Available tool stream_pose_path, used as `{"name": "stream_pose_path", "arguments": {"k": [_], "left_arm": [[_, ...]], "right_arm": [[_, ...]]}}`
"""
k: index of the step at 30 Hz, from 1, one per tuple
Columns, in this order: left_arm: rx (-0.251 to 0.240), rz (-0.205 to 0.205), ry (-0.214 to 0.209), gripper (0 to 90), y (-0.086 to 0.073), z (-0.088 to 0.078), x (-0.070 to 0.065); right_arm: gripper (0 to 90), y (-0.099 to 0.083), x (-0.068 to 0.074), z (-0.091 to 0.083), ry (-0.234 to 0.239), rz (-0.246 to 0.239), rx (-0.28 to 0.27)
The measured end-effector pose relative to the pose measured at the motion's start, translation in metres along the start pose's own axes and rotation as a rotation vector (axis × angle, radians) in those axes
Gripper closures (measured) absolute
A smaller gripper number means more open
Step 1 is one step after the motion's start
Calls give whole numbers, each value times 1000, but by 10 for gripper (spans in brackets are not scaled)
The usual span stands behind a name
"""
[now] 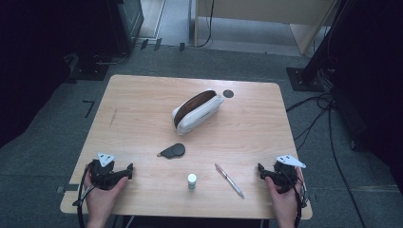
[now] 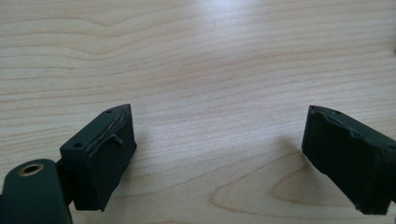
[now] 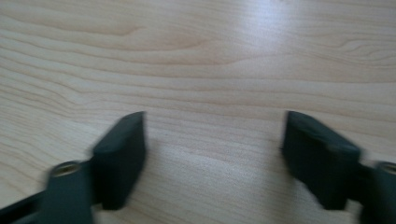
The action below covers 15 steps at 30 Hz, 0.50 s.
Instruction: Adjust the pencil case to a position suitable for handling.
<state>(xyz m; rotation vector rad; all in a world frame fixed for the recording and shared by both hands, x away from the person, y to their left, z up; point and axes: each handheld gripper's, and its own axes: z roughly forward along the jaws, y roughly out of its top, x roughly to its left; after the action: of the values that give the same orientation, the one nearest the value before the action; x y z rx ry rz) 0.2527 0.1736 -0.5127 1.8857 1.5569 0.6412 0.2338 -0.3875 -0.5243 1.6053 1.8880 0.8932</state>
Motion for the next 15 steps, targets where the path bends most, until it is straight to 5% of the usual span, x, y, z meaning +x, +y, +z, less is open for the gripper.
{"name": "stream_pose_path", "arguments": {"k": [4,7,9,11,12,15], "left_arm": [[-18,7,-6,141,4,-2,-5],[-36,0,-29,145,11,-3,-9],[-48,-2,-42,149,17,-3,-11],[-51,-2,-57,153,24,-2,-14],[-60,-1,-63,170,31,0,-17],[-71,7,-73,224,43,3,-23]], "right_arm": [[314,0,-4,-1,45,32,-15],[339,4,-5,0,70,-20,-71],[364,13,1,0,149,-51,-103],[376,18,4,0,167,-63,-107],[394,30,10,2,187,-110,-121],[389,50,17,9,235,-148,-133]]}}
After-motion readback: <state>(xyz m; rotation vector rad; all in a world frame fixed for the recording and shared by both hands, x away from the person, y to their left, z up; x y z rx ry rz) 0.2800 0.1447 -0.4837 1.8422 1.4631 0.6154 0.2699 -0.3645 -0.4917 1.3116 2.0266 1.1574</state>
